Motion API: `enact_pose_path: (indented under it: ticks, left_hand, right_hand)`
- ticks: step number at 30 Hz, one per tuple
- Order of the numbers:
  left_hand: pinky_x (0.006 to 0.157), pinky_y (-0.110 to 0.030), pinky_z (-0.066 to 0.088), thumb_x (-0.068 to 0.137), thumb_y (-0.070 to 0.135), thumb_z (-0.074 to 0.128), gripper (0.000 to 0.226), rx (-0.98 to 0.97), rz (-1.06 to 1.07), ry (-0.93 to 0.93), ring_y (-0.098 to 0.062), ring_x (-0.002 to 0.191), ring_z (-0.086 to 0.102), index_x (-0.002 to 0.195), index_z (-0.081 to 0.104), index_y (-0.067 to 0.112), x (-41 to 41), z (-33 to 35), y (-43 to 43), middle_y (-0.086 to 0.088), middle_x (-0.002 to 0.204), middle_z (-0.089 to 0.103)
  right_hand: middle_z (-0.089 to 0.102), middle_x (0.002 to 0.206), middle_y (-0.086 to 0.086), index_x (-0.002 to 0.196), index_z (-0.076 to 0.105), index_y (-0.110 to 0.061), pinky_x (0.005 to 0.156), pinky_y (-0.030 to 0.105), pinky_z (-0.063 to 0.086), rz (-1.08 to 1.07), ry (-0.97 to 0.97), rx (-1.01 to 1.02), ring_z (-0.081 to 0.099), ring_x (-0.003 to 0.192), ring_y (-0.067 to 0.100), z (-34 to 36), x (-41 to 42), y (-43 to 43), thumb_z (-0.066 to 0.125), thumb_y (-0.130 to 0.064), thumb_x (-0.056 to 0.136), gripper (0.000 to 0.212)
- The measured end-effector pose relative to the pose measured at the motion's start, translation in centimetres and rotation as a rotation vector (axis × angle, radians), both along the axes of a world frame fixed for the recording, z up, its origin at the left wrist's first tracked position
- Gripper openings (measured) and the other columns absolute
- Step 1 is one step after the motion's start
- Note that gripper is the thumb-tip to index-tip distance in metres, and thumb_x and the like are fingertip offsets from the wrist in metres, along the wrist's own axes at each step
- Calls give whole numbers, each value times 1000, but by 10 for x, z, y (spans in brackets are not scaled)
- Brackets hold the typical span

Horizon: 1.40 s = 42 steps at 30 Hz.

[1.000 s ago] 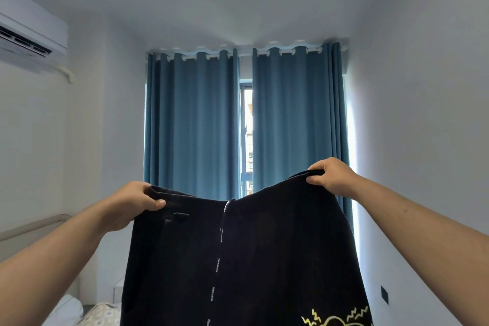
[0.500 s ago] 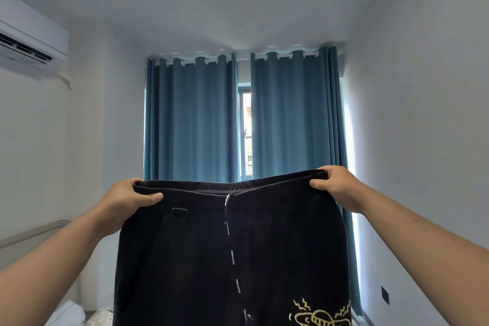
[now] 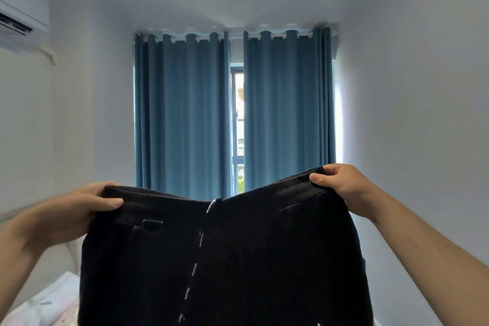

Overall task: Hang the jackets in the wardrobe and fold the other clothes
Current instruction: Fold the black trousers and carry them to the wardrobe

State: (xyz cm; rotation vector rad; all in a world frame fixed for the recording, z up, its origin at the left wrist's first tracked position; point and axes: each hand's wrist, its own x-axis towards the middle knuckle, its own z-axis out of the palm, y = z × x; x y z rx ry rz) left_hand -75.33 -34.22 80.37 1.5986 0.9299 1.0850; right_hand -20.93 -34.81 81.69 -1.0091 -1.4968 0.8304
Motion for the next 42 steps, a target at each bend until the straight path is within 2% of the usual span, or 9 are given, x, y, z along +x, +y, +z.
enact_pose_path:
  ticks: [9, 16, 20, 23, 27, 31, 35, 39, 42]
  left_hand:
    - [71, -37, 61, 40, 23, 101, 75, -358, 34, -16, -39, 95, 71, 103, 72, -5, 8, -160, -1, -33, 115, 66]
    - [89, -41, 56, 80, -11, 67, 42, -642, -42, -34, -41, 117, 62, 122, 64, -6, 21, -288, 29, -29, 128, 61]
    - [71, -33, 48, 82, -9, 66, 12, -715, 182, 217, -27, 82, 65, 94, 63, -8, 50, -349, 41, -20, 88, 69]
    - [55, -29, 25, 83, -5, 72, 18, -768, 346, 359, -20, 57, 40, 72, 61, 4, 68, -399, 56, -3, 57, 52]
    - [41, -23, 46, 92, -11, 57, 11, -977, 501, 47, -18, 57, 51, 98, 65, -8, 96, -480, 74, -14, 70, 60]
    - [103, -40, 43, 97, -16, 37, 35, -1102, 623, -312, -33, 116, 56, 130, 49, -14, 122, -554, 100, -27, 124, 56]
    - [111, -49, 38, 93, -18, 27, 54, -1153, 750, -585, -36, 134, 45, 144, 38, -3, 135, -604, 133, -23, 134, 47]
    - [110, -52, 39, 82, -23, 20, 70, -1113, 808, -745, -37, 134, 45, 146, 36, 1, 143, -658, 179, -21, 125, 50]
    - [107, -48, 43, 83, -22, 21, 64, -1086, 828, -737, -33, 131, 48, 140, 42, 0, 145, -706, 223, -21, 132, 49]
  right_hand:
    - [69, 116, 24, 109, 73, 1, 87, 32, 58, 226, -119, -456, 68, 109, 33, -123, 18, -32, 65, -5, 93, 19]
    - [73, 111, 17, 111, 69, 3, 92, 39, 57, 48, -218, -732, 70, 106, 30, -226, 27, -4, 69, -3, 89, 23]
    - [68, 78, 8, 81, 64, 0, 62, 23, 51, -148, -421, -817, 66, 69, 17, -293, 27, 15, 77, -7, 83, 15]
    - [36, 60, -1, 62, 37, -18, 53, 24, 28, -278, -519, -857, 33, 55, 13, -350, 22, 29, 83, -10, 77, 48]
    - [47, 60, 4, 69, 48, -12, 45, 20, 29, -396, -307, -1027, 37, 44, 10, -436, 23, 48, 76, -8, 83, 31]
    - [71, 82, 6, 96, 57, -11, 55, 28, 52, -395, 170, -1179, 64, 69, 17, -512, 15, 79, 56, -8, 99, 4]
    - [62, 125, 7, 122, 50, -20, 95, 45, 49, -297, 604, -1230, 51, 123, 29, -577, 16, 116, 40, 5, 98, 36]
    - [58, 131, 9, 118, 59, -20, 105, 50, 42, -308, 778, -1176, 45, 131, 29, -651, 14, 163, 30, 19, 83, 59]
    - [53, 142, 9, 144, 46, -17, 111, 50, 37, -334, 749, -1148, 38, 141, 27, -701, 11, 203, 28, 20, 82, 74]
